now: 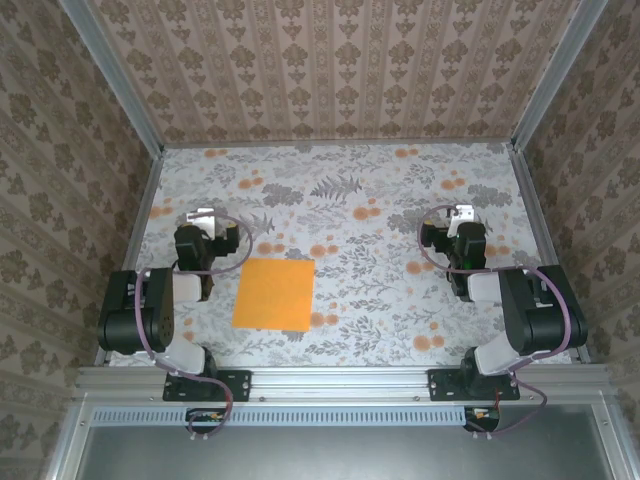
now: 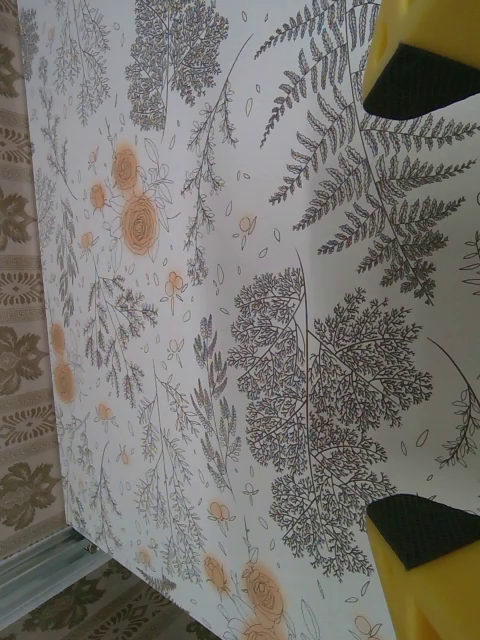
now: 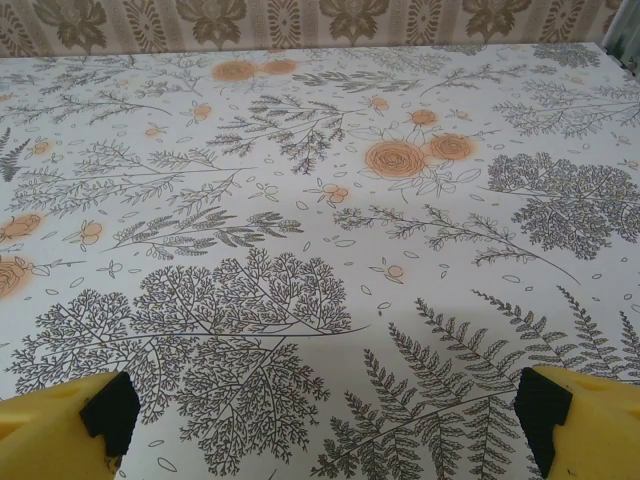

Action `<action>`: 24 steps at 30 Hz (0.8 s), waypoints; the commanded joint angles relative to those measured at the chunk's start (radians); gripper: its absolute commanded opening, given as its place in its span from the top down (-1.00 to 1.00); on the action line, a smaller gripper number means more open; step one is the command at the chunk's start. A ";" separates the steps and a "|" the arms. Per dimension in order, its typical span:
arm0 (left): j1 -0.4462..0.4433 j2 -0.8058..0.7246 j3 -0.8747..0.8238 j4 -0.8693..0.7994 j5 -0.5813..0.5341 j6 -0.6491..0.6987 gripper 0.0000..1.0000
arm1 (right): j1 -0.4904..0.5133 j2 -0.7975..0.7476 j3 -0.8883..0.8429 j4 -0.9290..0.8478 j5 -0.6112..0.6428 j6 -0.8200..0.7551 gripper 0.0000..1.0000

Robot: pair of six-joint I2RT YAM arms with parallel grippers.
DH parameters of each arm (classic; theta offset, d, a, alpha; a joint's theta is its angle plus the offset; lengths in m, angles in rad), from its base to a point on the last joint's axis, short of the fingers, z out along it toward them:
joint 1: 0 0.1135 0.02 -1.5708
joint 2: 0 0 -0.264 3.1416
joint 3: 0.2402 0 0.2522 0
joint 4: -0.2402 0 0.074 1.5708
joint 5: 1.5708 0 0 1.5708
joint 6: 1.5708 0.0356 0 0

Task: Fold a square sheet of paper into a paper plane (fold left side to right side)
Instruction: Move the square sheet of paper to the center of the table.

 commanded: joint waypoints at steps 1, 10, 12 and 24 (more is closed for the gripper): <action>-0.006 -0.001 0.012 -0.006 -0.008 0.009 -1.00 | 0.006 0.003 0.009 0.032 0.012 0.012 -1.00; -0.006 -0.002 0.012 -0.005 -0.008 0.007 -1.00 | 0.005 0.003 0.009 0.032 0.009 0.014 -1.00; -0.006 -0.003 0.012 -0.005 -0.007 0.007 -1.00 | 0.003 0.004 0.009 0.032 0.007 0.015 -1.00; 0.003 -0.005 0.007 0.001 0.008 0.000 -1.00 | 0.002 0.001 0.006 0.037 0.003 0.016 -1.00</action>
